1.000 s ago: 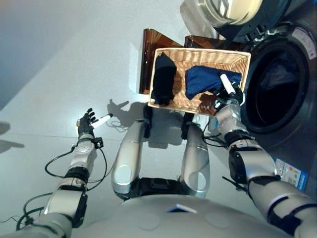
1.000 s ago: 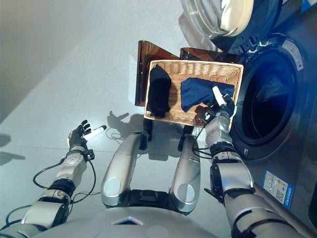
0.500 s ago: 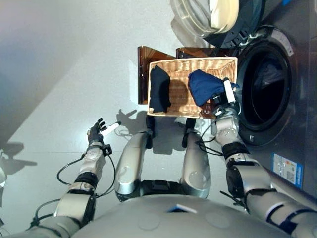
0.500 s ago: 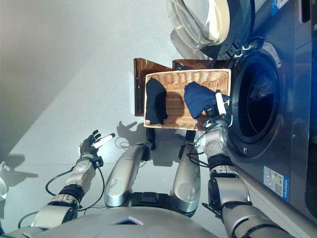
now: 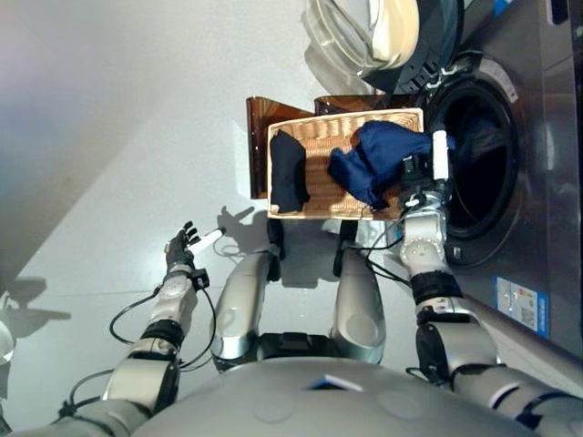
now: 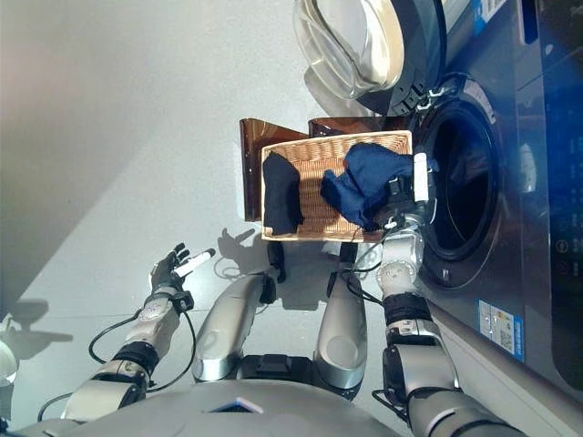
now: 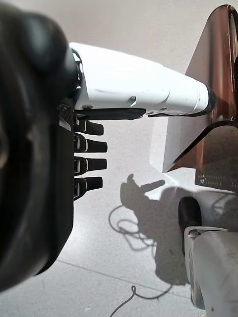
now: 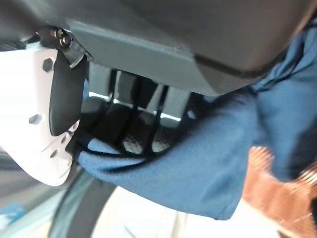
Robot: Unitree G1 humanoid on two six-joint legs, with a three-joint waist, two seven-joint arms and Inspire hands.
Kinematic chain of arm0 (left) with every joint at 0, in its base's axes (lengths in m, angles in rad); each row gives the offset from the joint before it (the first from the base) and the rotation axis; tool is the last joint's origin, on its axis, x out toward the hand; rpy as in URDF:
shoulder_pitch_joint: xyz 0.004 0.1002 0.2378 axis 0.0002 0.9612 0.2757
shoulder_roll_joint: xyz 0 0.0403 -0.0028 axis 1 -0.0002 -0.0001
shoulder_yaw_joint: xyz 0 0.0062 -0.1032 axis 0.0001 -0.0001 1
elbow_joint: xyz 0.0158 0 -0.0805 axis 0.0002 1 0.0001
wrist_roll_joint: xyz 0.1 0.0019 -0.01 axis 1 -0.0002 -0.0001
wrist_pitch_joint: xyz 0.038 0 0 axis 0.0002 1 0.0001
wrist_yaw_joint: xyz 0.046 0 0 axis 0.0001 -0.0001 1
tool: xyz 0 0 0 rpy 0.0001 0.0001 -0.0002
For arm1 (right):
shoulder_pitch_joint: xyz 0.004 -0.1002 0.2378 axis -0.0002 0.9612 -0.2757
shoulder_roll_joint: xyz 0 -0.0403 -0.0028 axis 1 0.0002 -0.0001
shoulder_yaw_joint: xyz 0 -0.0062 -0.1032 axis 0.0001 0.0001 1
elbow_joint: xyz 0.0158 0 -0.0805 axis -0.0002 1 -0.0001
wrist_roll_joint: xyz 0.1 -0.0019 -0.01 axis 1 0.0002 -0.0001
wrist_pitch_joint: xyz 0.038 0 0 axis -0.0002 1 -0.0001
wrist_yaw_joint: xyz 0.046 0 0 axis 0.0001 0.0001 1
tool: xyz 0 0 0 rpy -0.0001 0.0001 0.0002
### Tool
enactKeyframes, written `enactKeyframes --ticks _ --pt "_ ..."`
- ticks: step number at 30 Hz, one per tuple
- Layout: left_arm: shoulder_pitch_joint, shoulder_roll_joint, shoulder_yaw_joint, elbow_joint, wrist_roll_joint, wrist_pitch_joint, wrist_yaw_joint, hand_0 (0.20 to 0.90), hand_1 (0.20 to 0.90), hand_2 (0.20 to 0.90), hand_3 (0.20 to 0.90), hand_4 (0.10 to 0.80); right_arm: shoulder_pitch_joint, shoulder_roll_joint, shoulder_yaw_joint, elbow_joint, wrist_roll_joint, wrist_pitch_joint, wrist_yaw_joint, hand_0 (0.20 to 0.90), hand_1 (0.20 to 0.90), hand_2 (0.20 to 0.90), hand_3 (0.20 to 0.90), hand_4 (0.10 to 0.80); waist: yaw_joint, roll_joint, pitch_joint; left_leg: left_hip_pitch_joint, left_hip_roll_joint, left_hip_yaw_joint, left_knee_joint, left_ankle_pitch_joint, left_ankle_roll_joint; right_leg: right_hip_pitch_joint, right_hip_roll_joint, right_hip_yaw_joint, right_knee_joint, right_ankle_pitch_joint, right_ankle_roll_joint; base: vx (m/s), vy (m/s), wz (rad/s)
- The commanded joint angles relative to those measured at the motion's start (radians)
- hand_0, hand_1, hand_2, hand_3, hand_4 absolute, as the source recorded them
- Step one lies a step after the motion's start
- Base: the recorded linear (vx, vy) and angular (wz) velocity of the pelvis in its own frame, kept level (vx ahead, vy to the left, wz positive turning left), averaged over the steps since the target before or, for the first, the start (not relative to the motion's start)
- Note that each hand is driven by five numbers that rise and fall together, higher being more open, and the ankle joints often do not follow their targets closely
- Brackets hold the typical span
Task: Pick up the clothes and place them into the washing machine
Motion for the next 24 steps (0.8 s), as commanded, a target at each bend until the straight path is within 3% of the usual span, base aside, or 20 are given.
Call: enactKeyframes --ticks 1,5,10,11,13,17,18,24 --pt "0.047 0.027 0.019 0.013 -0.006 -0.035 0.024 0.900 0.900 0.900 0.900 0.800 0.053 0.005 -0.043 -0.157 0.032 -0.095 0.069 0.200 0.200 0.200 0.200 0.300 -0.003 -0.002 -0.085 -0.072 0.015 -0.046 -0.038 0.059 -0.092 -0.002 -0.008 -0.007 -0.004 -0.016 -0.015 -0.001 -0.001 -0.05" --pt "0.053 0.020 0.022 0.001 -0.011 -0.037 0.026 0.900 0.900 0.900 0.900 0.800 0.094 0.025 -0.059 -0.202 0.044 -0.117 0.075 0.200 0.200 0.200 0.200 0.300 -0.011 0.001 -0.091 -0.076 0.018 -0.045 -0.036 0.058 -0.093 -0.010 -0.008 -0.007 0.003 -0.020 -0.017 0.001 -0.007 -0.05" --pt "0.053 0.025 0.026 -0.005 0.004 -0.035 0.032 0.900 0.900 0.900 0.900 0.800 0.135 -0.026 -0.010 -0.223 -0.099 -0.081 0.029 0.200 0.200 0.200 0.200 0.300 -0.016 -0.005 -0.089 -0.086 0.020 -0.041 -0.029 0.058 -0.094 -0.022 -0.006 0.001 0.009 -0.017 -0.018 -0.007 -0.005 0.00" --pt "0.059 0.029 0.024 -0.021 0.017 -0.036 0.029 0.900 0.900 0.900 0.900 0.800 0.148 -0.082 0.030 -0.215 -0.282 -0.039 -0.014 0.200 0.200 0.200 0.200 0.300 -0.016 -0.007 -0.083 -0.090 0.021 -0.039 -0.028 0.060 -0.095 -0.026 -0.005 0.003 0.009 -0.013 -0.019 -0.034 -0.025 -0.04" --pt "0.063 0.030 0.025 -0.026 0.023 -0.037 0.028 0.900 0.900 0.900 0.900 0.800 0.150 -0.109 0.047 -0.212 -0.371 -0.015 -0.042 0.200 0.200 0.200 0.200 0.300 -0.016 -0.008 -0.080 -0.092 0.021 -0.038 -0.027 0.061 -0.095 -0.029 -0.005 0.005 0.010 -0.011 -0.019 -0.030 -0.018 -0.06" --pt "0.055 0.042 0.025 -0.031 0.066 -0.034 0.033 0.900 0.900 0.900 0.900 0.800 0.085 -0.254 0.165 -0.161 -1.028 0.188 -0.223 0.200 0.200 0.200 0.200 0.300 -0.006 0.004 -0.072 -0.101 0.021 -0.035 -0.014 0.059 -0.092 -0.037 -0.008 0.010 0.015 -0.004 -0.020 -0.026 -0.015 -0.02" --pt "0.054 0.042 0.025 -0.031 0.066 -0.034 0.033 0.900 0.900 0.900 0.900 0.800 0.084 -0.253 0.165 -0.161 -1.029 0.188 -0.224 0.200 0.200 0.200 0.200 0.300 -0.006 0.004 -0.072 -0.101 0.021 -0.036 -0.014 0.059 -0.092 -0.037 -0.008 0.010 0.016 -0.004 -0.020 0.000 0.000 0.00" --pt "0.056 0.047 0.034 -0.026 0.113 -0.039 0.041 0.900 0.900 0.900 0.900 0.800 -0.017 -0.325 0.270 -0.092 -1.465 0.321 -0.260 0.200 0.200 0.200 0.200 0.300 0.012 0.030 -0.079 -0.118 0.013 -0.045 -0.003 0.056 -0.086 -0.050 -0.015 0.003 0.034 -0.009 -0.022 0.000 0.000 0.00"
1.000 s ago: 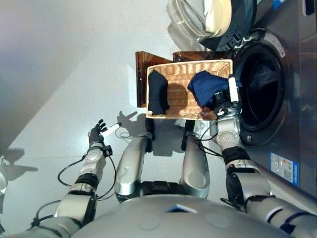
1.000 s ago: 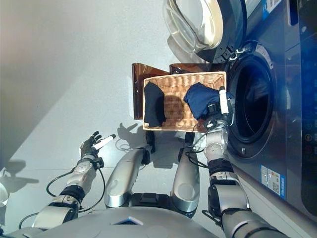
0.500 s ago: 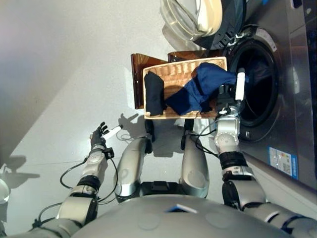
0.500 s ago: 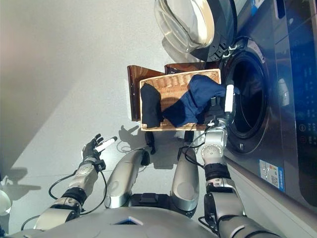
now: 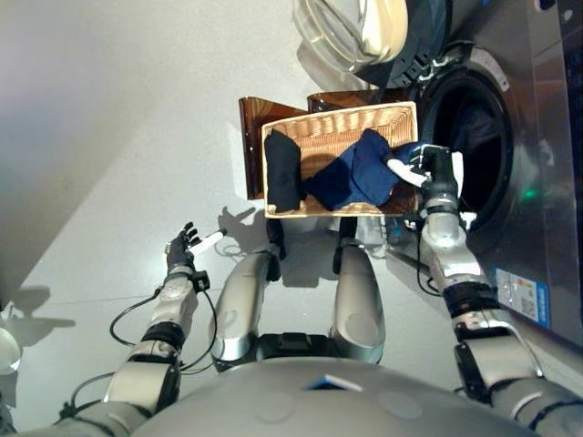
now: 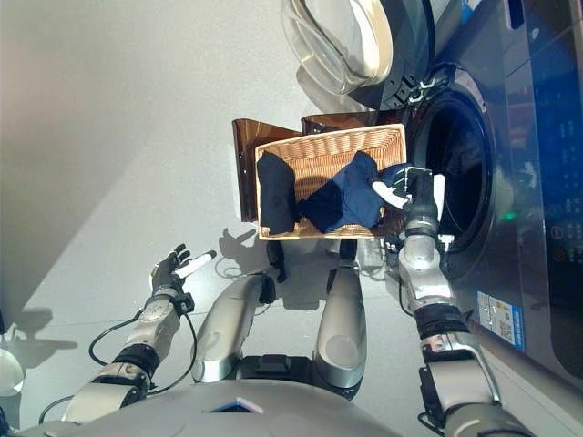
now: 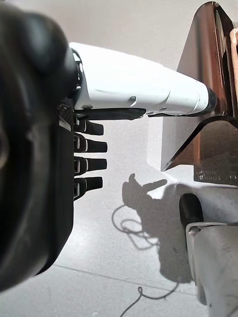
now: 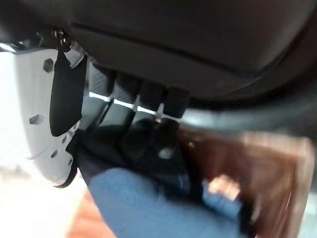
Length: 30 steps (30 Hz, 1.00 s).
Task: Pick up the clothes and place them into the washing machine
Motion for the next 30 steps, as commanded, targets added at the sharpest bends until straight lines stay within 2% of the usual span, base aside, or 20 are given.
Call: enactKeyframes --ticks 1,10,12,13,14,15,30 --pt "0.046 0.053 0.023 -0.014 0.043 -0.038 0.036 0.900 0.900 0.900 0.900 0.800 -0.083 -0.072 0.047 -0.012 -0.226 0.012 -0.029 0.200 0.200 0.200 0.200 0.300 0.019 0.033 -0.077 -0.110 0.011 -0.068 -0.004 0.058 -0.087 -0.023 -0.009 -0.011 0.014 -0.007 -0.020 0.000 0.000 0.00" --pt "0.035 0.050 0.010 0.003 0.060 -0.043 0.030 0.900 0.900 0.900 0.900 0.800 -0.165 -0.070 0.178 0.103 -0.382 0.043 0.009 0.200 0.200 0.200 0.200 0.300 0.033 0.038 -0.079 -0.116 0.006 -0.073 -0.007 0.062 -0.087 -0.031 -0.012 -0.011 0.023 -0.007 -0.021 -0.005 0.000 0.01" --pt "0.030 0.050 0.000 0.005 0.062 -0.046 0.029 0.900 0.900 0.900 0.900 0.800 -0.197 -0.072 0.233 0.155 -0.463 0.062 0.021 0.200 0.200 0.200 0.200 0.300 0.038 0.043 -0.078 -0.115 0.006 -0.072 -0.006 0.060 -0.087 -0.032 -0.015 -0.011 0.025 -0.006 -0.019 0.000 0.000 0.00" --pt "0.028 0.050 -0.004 0.008 0.062 -0.047 0.028 0.900 0.900 0.900 0.900 0.800 -0.209 -0.069 0.249 0.181 -0.486 0.070 0.021 0.395 0.395 0.395 0.395 0.439 0.039 0.044 -0.078 -0.116 0.005 -0.071 -0.004 0.059 -0.087 -0.032 -0.015 -0.011 0.025 -0.006 -0.020 0.000 0.000 0.00" --pt "0.027 0.050 -0.004 0.007 0.061 -0.049 0.026 0.900 0.900 0.900 0.900 0.800 -0.217 -0.066 0.255 0.197 -0.499 0.075 0.019 0.669 0.669 0.669 0.669 0.635 0.040 0.047 -0.078 -0.116 0.005 -0.071 -0.005 0.060 -0.087 -0.033 -0.016 -0.011 0.025 -0.005 -0.019 0.000 0.000 0.00" --pt "0.026 0.050 -0.004 0.007 0.061 -0.051 0.026 0.900 0.900 0.900 0.900 0.800 -0.226 -0.061 0.262 0.219 -0.508 0.081 0.015 0.900 0.900 0.900 0.900 0.800 0.040 0.049 -0.078 -0.116 0.004 -0.071 -0.005 0.060 -0.087 -0.033 -0.016 -0.010 0.025 -0.004 -0.019 0.000 0.000 0.00" --pt "0.012 0.046 -0.020 0.014 0.067 -0.042 0.042 0.900 0.900 0.900 0.900 0.800 -0.279 -0.017 0.280 0.325 -0.628 0.201 -0.025 0.900 0.900 0.900 0.900 0.800 0.038 0.060 -0.081 -0.124 0.000 -0.072 0.001 0.058 -0.085 -0.042 -0.017 -0.006 0.039 -0.003 -0.022 0.000 0.000 0.00"
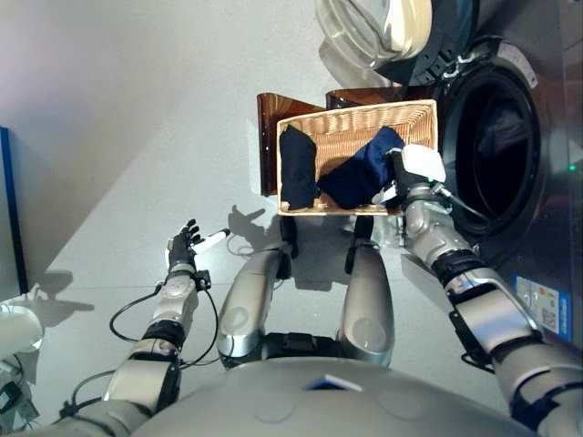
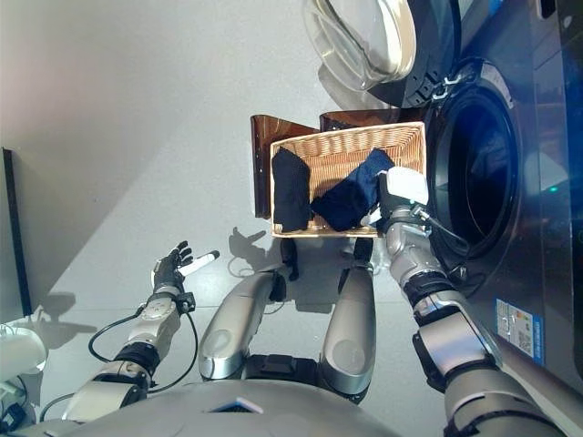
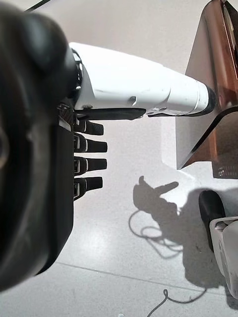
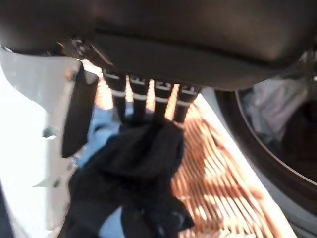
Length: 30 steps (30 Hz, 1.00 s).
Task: Pick up the clothes and place them into the washing machine
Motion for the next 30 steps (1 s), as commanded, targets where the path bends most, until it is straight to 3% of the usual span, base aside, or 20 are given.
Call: enactKeyframes --ticks 1,8,15,30 --pt "0.023 0.047 -0.012 0.012 0.014 -0.040 0.039 0.900 0.900 0.900 0.900 0.800 -0.053 -0.009 0.003 -0.019 -0.072 0.019 -0.069 0.900 0.900 0.900 0.900 0.800 0.008 -0.002 -0.077 -0.103 0.003 -0.063 -0.001 0.042 -0.089 -0.013 -0.012 -0.001 0.004 0.002 -0.015 0.000 0.000 0.00" --pt "0.026 0.044 -0.028 -0.009 0.014 -0.042 0.044 0.900 0.900 0.900 0.900 0.800 -0.087 0.020 0.028 0.010 -0.097 0.037 -0.076 0.900 0.900 0.900 0.900 0.800 0.010 0.003 -0.064 -0.119 0.000 -0.060 0.011 0.040 -0.087 -0.032 -0.015 0.005 0.012 0.008 -0.015 -0.012 0.005 0.00" --pt "0.038 0.067 -0.059 -0.069 -0.015 -0.054 0.047 0.900 0.900 0.900 0.900 0.800 -0.175 0.067 0.046 0.182 0.004 0.030 -0.096 0.900 0.900 0.900 0.900 0.800 0.027 0.024 -0.030 -0.157 -0.003 -0.057 0.050 0.038 -0.085 -0.058 -0.020 0.002 0.043 0.003 -0.020 -0.035 0.011 0.04" --pt "0.048 0.091 -0.076 -0.098 -0.042 -0.068 0.070 0.900 0.900 0.900 0.900 0.800 -0.270 0.046 0.037 0.340 0.087 0.030 -0.133 0.900 0.900 0.900 0.900 0.800 0.048 0.052 -0.003 -0.217 -0.010 -0.046 0.097 0.031 -0.079 -0.128 -0.031 0.007 0.116 -0.011 -0.023 -0.011 0.007 0.05"
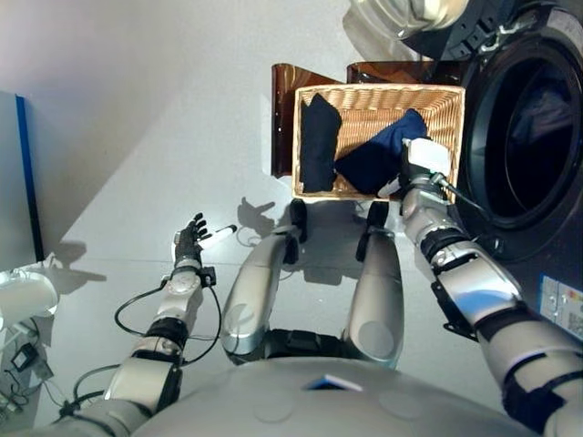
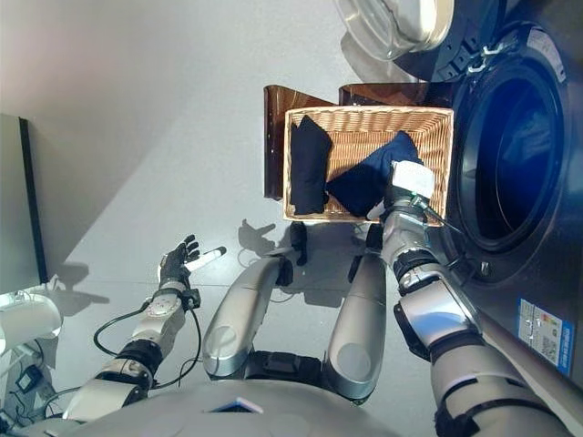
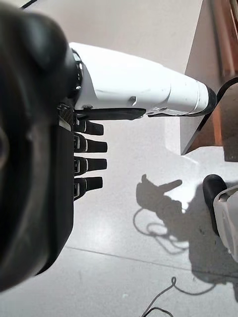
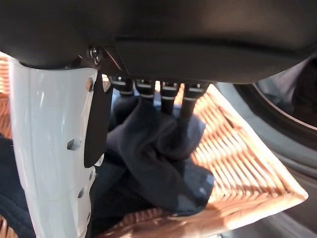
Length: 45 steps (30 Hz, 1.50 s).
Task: Pick up the clothes and place them into the washing machine
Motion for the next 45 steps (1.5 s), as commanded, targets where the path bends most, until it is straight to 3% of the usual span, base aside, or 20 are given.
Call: enactKeyframes --ticks 1,5,6,20,27,35,36,37,38,45 --pt "0.053 0.086 0.009 -0.049 -0.016 -0.052 0.057 0.900 0.900 0.900 0.900 0.800 -0.060 -0.037 0.001 0.012 0.006 0.006 -0.063 0.900 0.900 0.900 0.900 0.800 0.019 0.008 -0.046 -0.096 -0.007 -0.020 0.003 0.031 -0.081 -0.015 -0.020 0.012 0.011 0.014 -0.017 0.000 0.000 0.00" --pt "0.052 0.088 0.006 -0.053 -0.012 -0.051 0.057 0.900 0.900 0.900 0.900 0.800 -0.071 -0.046 0.005 0.023 0.004 0.009 -0.066 0.900 0.900 0.900 0.900 0.800 0.019 0.013 -0.052 -0.100 -0.009 -0.017 0.001 0.032 -0.080 -0.023 -0.019 0.016 0.015 0.014 -0.017 0.018 0.002 -0.01" --pt "0.057 0.090 0.002 -0.065 -0.014 -0.052 0.055 0.900 0.900 0.900 0.900 0.800 -0.077 -0.058 -0.004 0.032 0.009 0.012 -0.069 0.900 0.900 0.900 0.900 0.800 0.019 0.016 -0.054 -0.094 -0.015 -0.022 0.011 0.002 -0.086 -0.019 -0.024 0.021 0.031 -0.016 -0.012 0.073 0.000 -0.03" --pt "0.078 0.090 -0.022 -0.091 -0.018 -0.052 0.037 0.900 0.900 0.900 0.900 0.800 -0.109 -0.054 -0.038 0.102 0.099 -0.012 -0.068 0.900 0.900 0.900 0.900 0.800 0.039 0.057 -0.064 -0.132 -0.024 -0.021 0.037 0.001 -0.082 -0.058 -0.034 0.028 0.078 -0.036 -0.012 0.002 -0.001 0.00" --pt "0.093 0.114 -0.049 -0.160 -0.029 -0.056 0.024 0.900 0.900 0.900 0.900 0.800 -0.128 -0.093 -0.064 0.156 0.134 -0.017 -0.055 0.900 0.900 0.900 0.900 0.800 0.054 0.075 -0.050 -0.236 -0.032 -0.028 0.197 -0.038 -0.080 -0.149 -0.044 0.041 0.258 -0.103 -0.031 -0.031 -0.015 0.21" --pt "0.104 0.125 -0.055 -0.177 -0.022 -0.054 0.019 0.900 0.900 0.900 0.900 0.800 -0.114 -0.090 -0.060 0.181 0.136 -0.019 -0.047 0.900 0.900 0.900 0.900 0.800 0.070 0.075 -0.060 -0.252 -0.033 -0.017 0.210 -0.054 -0.073 -0.187 -0.047 0.050 0.286 -0.117 -0.032 0.006 0.006 0.02" --pt "0.103 0.124 -0.056 -0.179 -0.022 -0.054 0.018 0.900 0.900 0.900 0.900 0.800 -0.109 -0.089 -0.062 0.188 0.135 -0.018 -0.046 0.763 0.763 0.763 0.763 0.702 0.071 0.076 -0.061 -0.252 -0.033 -0.018 0.209 -0.055 -0.071 -0.187 -0.049 0.053 0.285 -0.118 -0.032 0.013 0.022 -0.09" --pt "0.103 0.124 -0.056 -0.179 -0.022 -0.054 0.018 0.900 0.900 0.900 0.900 0.800 -0.109 -0.089 -0.062 0.188 0.135 -0.018 -0.046 0.392 0.392 0.392 0.392 0.437 0.071 0.076 -0.061 -0.252 -0.033 -0.018 0.209 -0.055 -0.071 -0.188 -0.049 0.053 0.285 -0.118 -0.032 0.017 0.025 0.21" --pt "0.104 0.124 -0.060 -0.184 -0.022 -0.054 0.017 0.900 0.900 0.900 0.900 0.800 -0.108 -0.093 -0.062 0.195 0.133 -0.017 -0.041 0.200 0.200 0.200 0.200 0.300 0.075 0.077 -0.064 -0.249 -0.036 -0.015 0.208 -0.057 -0.070 -0.187 -0.050 0.053 0.286 -0.118 -0.031 0.015 0.025 0.38" --pt "0.110 0.121 -0.067 -0.185 -0.018 -0.053 0.007 0.900 0.900 0.900 0.900 0.800 -0.106 -0.097 -0.064 0.213 0.121 -0.014 -0.030 0.200 0.200 0.200 0.200 0.300 0.084 0.079 -0.083 -0.242 -0.040 -0.013 0.200 -0.061 -0.066 -0.183 -0.054 0.055 0.285 -0.120 -0.028 0.017 0.018 0.02"
